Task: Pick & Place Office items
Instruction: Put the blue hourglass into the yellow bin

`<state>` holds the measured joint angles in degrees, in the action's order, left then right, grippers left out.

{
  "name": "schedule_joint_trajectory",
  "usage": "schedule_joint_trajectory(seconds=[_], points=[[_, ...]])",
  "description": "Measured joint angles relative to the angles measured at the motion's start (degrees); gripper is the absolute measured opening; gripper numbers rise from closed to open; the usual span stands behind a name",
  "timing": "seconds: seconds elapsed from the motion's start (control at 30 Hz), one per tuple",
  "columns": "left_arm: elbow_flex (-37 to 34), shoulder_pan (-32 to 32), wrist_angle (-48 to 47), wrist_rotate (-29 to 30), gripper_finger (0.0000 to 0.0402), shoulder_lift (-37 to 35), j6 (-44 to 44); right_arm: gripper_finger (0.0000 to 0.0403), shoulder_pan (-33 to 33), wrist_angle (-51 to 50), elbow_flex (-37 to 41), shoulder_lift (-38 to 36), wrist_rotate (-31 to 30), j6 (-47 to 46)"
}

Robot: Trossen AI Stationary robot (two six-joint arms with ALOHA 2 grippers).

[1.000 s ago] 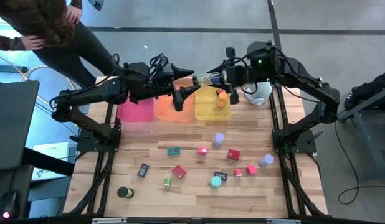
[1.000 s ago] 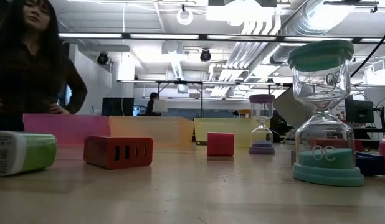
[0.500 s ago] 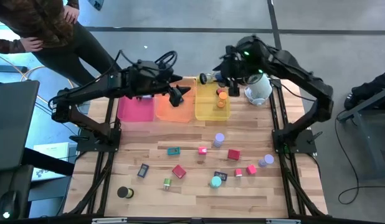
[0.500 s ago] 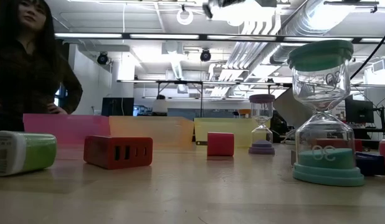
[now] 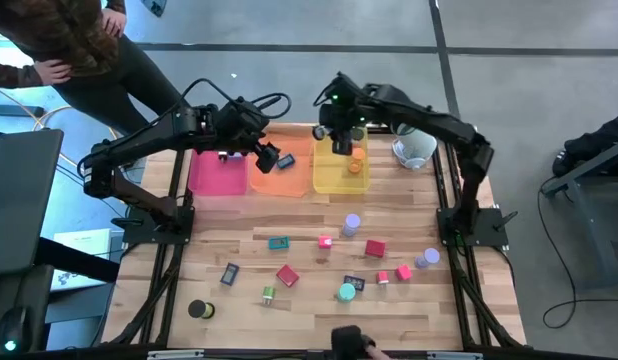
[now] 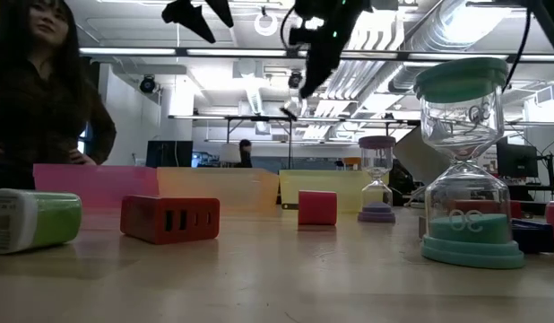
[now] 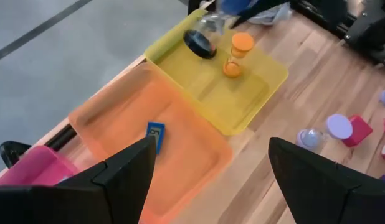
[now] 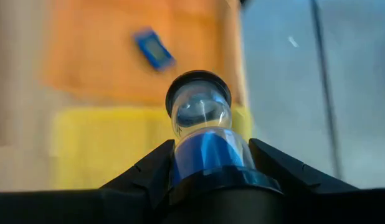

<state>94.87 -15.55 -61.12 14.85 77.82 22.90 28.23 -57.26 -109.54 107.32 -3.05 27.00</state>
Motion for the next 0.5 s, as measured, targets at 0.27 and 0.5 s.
schedule_joint_trajectory(seconds=[0.27,0.5], points=[[0.0,0.1,-0.2,-0.8,0.0303,0.0,0.3,0.0179,2.3,-2.5,0.0,6.5,-3.9,-8.1],[0.0,0.1,-0.1,-2.8,0.0303,0.0,1.2,0.0179,2.6,-6.7,0.0,10.5,-3.8,-12.8]])
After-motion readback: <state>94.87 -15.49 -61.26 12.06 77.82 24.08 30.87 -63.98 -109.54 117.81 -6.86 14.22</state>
